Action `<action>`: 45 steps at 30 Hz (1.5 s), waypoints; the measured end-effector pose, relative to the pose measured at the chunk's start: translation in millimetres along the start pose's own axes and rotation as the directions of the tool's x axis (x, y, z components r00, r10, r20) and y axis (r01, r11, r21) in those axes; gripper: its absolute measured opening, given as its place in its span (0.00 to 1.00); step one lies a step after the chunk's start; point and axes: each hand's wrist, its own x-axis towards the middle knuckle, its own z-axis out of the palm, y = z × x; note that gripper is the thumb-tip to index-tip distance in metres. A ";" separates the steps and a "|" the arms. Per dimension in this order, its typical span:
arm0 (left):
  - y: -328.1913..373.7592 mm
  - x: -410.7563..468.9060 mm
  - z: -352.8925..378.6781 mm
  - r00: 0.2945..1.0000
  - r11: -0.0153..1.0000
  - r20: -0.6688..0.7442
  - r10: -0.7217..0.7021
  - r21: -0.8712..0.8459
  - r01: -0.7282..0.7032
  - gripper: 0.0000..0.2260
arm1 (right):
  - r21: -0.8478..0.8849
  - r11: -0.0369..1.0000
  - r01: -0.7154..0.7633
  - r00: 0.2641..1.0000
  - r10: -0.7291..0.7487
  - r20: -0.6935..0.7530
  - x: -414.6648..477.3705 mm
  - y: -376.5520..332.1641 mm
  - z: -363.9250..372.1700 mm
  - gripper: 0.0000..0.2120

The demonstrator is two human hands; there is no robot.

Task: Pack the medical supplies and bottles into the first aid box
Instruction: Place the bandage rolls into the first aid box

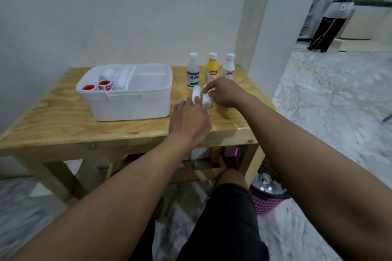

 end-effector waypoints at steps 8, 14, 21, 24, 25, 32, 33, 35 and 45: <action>8.0 9.6 -1.6 0.995 0.989 -0.056 -0.080 0.123 0.087 0.16 | -0.035 0.997 -0.075 0.997 0.076 0.015 -7.2 8.0 -9.0 0.12; 22.1 20.2 -9.9 0.983 0.981 -0.034 -0.178 0.073 0.180 0.11 | -0.061 0.987 -0.148 0.989 0.150 0.021 -18.3 14.4 -17.3 0.10; 29.2 18.7 -20.2 0.966 0.964 -0.052 -0.252 -0.096 0.247 0.09 | 0.005 0.984 -0.176 0.984 0.176 -0.027 -39.6 12.1 -36.0 0.14; 32.2 16.0 -32.9 0.958 0.951 -0.049 -0.283 -0.140 0.274 0.14 | 0.078 0.982 -0.174 0.982 0.179 -0.061 -46.2 8.7 -47.2 0.15; 33.5 16.1 -37.1 0.955 0.947 -0.042 -0.294 -0.149 0.285 0.14 | 0.110 0.978 -0.175 0.980 0.183 -0.074 -47.7 8.1 -51.2 0.15; 40.7 21.4 -79.0 0.922 0.843 0.017 -0.386 -0.398 0.361 0.16 | 0.286 0.944 -0.163 0.967 0.210 -0.144 -59.4 -18.6 -87.0 0.21; 40.5 22.8 -85.3 0.917 0.816 0.042 -0.396 -0.442 0.372 0.16 | 0.304 0.939 -0.159 0.967 0.210 -0.143 -60.5 -23.7 -91.9 0.22; 39.1 24.8 -99.8 0.909 0.762 0.073 -0.411 -0.521 0.386 0.16 | 0.341 0.928 -0.148 0.969 0.206 -0.140 -61.6 -34.0 -99.3 0.25; -4.7 30.7 -169.4 0.921 0.648 0.109 -0.373 -0.680 0.343 0.08 | 0.523 0.849 -0.076 0.992 0.115 -0.042 -57.9 -94.9 -108.5 0.23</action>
